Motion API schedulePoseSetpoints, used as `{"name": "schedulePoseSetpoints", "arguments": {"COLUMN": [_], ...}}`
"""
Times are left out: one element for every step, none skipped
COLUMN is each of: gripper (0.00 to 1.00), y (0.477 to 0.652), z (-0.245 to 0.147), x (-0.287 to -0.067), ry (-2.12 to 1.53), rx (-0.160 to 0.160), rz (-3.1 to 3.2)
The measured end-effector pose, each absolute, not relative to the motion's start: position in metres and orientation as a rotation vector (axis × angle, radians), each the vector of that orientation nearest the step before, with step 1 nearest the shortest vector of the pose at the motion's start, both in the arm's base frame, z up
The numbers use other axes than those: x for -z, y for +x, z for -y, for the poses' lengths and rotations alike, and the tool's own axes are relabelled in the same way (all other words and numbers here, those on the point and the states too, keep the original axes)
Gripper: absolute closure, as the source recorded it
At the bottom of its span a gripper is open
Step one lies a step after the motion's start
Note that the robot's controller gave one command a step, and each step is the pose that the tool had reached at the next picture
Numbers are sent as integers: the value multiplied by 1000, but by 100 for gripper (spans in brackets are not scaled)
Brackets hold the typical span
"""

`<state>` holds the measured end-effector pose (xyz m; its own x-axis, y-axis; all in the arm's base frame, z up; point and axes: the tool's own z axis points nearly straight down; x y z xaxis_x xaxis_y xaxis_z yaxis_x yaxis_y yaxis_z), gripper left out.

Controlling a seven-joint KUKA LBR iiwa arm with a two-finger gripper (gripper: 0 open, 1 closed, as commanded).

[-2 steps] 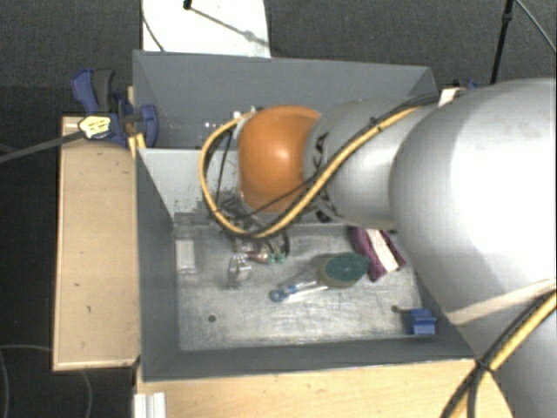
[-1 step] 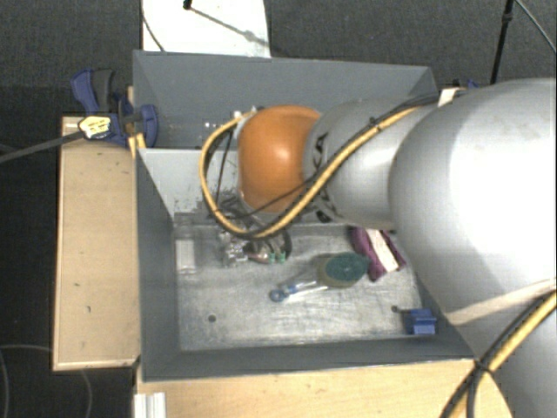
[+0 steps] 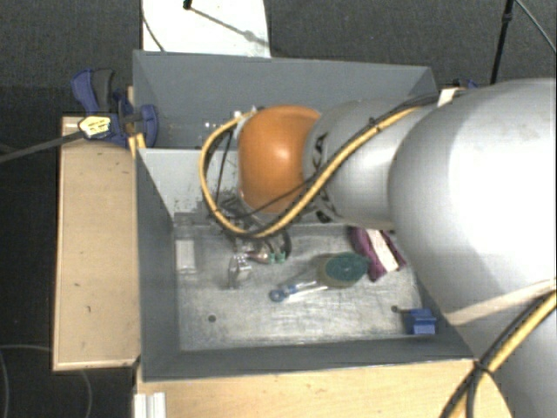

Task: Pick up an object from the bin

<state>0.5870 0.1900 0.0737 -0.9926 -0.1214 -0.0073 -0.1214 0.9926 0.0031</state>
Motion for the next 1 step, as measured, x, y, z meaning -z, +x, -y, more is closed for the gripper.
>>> {"name": "schedulePoseSetpoints", "arguments": {"gripper": [100], "y": [587], "z": [-190], "x": [-74], "ry": [-187], "rx": [-5], "rz": [-3129]}}
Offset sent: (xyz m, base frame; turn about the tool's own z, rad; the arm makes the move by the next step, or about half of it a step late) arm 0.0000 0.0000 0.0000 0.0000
